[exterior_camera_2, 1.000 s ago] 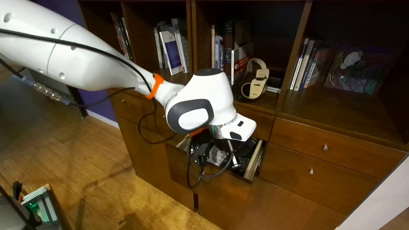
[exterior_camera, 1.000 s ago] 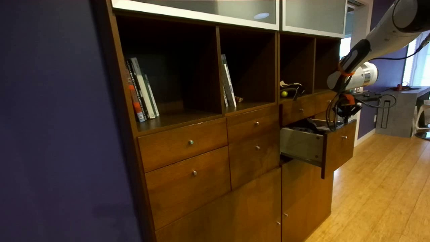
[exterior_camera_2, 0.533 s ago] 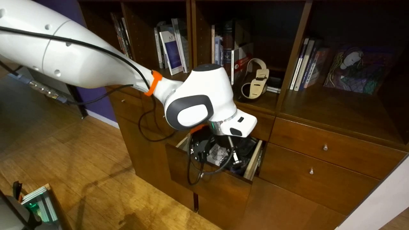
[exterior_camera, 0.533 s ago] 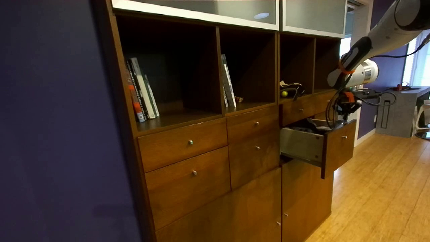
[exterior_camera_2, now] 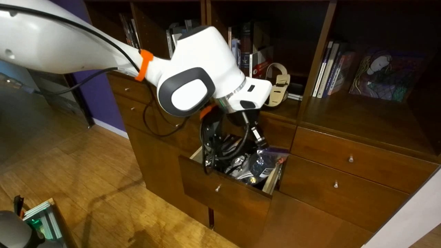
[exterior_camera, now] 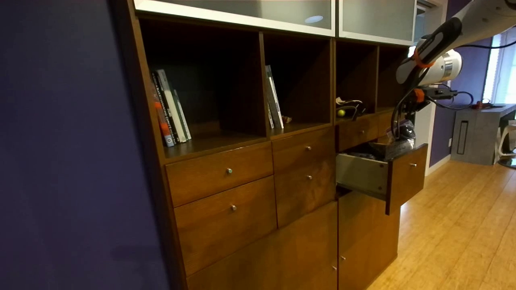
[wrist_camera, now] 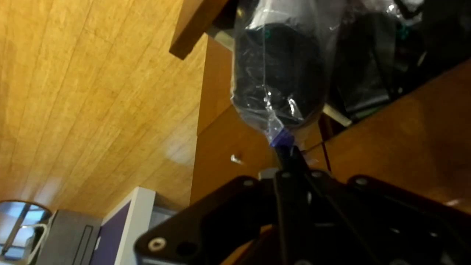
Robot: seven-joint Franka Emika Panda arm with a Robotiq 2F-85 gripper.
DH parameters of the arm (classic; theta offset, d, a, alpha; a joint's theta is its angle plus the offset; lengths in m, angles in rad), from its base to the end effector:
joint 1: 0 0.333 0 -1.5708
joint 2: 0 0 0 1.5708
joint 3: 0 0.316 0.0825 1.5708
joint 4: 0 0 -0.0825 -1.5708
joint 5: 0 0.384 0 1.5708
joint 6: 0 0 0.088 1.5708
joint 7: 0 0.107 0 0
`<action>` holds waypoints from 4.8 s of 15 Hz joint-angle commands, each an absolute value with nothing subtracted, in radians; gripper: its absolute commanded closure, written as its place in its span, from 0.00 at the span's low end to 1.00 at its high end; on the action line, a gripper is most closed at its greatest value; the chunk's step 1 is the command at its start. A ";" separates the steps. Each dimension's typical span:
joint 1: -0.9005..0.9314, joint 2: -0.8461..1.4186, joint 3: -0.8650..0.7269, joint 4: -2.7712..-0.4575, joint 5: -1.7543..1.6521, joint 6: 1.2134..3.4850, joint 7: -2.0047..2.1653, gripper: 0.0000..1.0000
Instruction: Remove the plastic from the open drawer and put it on the shelf above the open drawer.
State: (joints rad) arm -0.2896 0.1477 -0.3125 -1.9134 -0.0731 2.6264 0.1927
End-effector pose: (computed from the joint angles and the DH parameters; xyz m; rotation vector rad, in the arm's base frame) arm 0.5304 -0.3515 0.4864 2.6431 -1.0028 0.7846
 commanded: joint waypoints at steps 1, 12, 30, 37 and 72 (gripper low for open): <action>-0.282 0.032 -0.302 -2.014 -0.050 2.775 0.173 1.00; -0.177 -0.201 -0.262 -2.212 0.055 3.186 0.020 1.00; 0.030 -0.271 -0.306 -2.225 0.051 3.214 0.017 1.00; 0.102 -0.212 -0.350 -2.173 0.058 3.325 0.067 1.00; -0.090 0.279 -0.091 -1.882 0.182 3.605 0.332 1.00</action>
